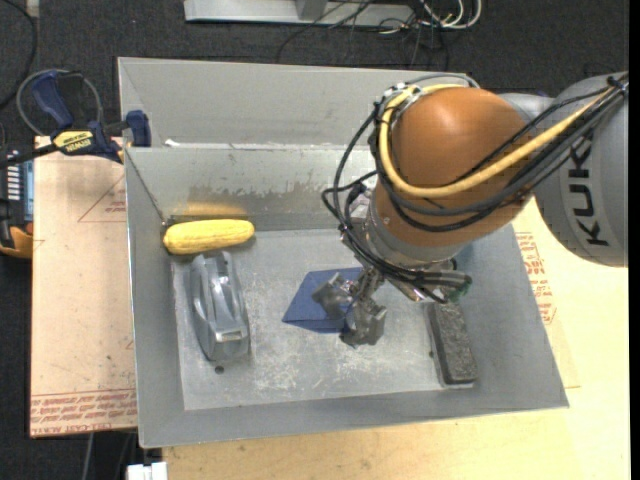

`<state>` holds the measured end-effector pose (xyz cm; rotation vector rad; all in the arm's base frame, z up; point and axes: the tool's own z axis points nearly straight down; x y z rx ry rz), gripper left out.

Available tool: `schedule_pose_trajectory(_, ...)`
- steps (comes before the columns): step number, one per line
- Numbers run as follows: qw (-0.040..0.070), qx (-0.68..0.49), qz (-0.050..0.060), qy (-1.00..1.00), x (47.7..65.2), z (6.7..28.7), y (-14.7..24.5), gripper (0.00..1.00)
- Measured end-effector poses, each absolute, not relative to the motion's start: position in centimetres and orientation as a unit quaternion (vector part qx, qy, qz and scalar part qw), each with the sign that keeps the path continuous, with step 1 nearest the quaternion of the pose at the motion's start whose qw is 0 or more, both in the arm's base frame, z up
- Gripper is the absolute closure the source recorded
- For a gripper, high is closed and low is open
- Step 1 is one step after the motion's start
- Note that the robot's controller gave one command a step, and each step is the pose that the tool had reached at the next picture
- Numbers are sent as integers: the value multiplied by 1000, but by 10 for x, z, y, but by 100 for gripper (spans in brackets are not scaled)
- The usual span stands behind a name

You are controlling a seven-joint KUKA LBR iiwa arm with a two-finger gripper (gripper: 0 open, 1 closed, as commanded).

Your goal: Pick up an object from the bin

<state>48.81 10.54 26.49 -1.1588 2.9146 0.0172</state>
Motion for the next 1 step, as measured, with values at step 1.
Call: schedule_pose_trajectory(1, -1, -236, 7, 972, 499, 179, 116, 100)
